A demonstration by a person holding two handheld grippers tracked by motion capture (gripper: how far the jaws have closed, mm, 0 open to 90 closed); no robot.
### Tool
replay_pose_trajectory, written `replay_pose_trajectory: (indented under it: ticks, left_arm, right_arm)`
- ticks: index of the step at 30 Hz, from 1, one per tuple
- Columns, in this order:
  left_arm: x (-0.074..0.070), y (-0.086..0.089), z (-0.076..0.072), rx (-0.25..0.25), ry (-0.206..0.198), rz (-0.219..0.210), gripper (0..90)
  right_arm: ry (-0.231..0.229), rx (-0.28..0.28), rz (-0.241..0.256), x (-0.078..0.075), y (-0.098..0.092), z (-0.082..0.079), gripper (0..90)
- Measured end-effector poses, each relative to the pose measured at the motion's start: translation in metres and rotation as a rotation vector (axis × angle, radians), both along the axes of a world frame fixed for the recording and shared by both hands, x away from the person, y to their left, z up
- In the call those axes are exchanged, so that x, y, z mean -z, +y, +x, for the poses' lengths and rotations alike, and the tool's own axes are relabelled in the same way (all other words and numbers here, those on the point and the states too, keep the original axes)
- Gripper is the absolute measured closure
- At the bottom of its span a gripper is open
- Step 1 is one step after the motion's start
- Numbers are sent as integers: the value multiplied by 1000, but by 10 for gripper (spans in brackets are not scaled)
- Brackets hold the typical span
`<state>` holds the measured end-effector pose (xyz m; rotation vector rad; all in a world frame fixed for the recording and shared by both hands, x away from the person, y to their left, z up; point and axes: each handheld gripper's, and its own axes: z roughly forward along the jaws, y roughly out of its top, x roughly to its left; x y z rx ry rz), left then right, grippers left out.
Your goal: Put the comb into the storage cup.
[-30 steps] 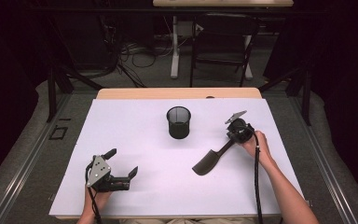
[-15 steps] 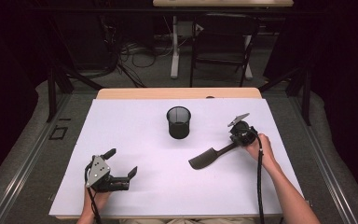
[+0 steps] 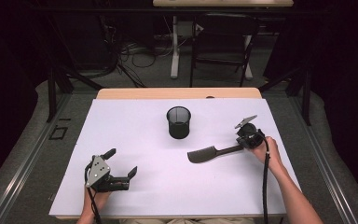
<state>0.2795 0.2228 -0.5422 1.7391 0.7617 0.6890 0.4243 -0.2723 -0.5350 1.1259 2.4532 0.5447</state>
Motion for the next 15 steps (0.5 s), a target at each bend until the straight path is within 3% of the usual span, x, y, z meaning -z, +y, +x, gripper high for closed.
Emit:
replay_pose_trajectory:
  ticks: [15]
  left_arm:
    - [0, -1, 0, 2, 1, 1, 0]
  right_arm:
    - [36, -20, 20, 2, -2, -13, 900]
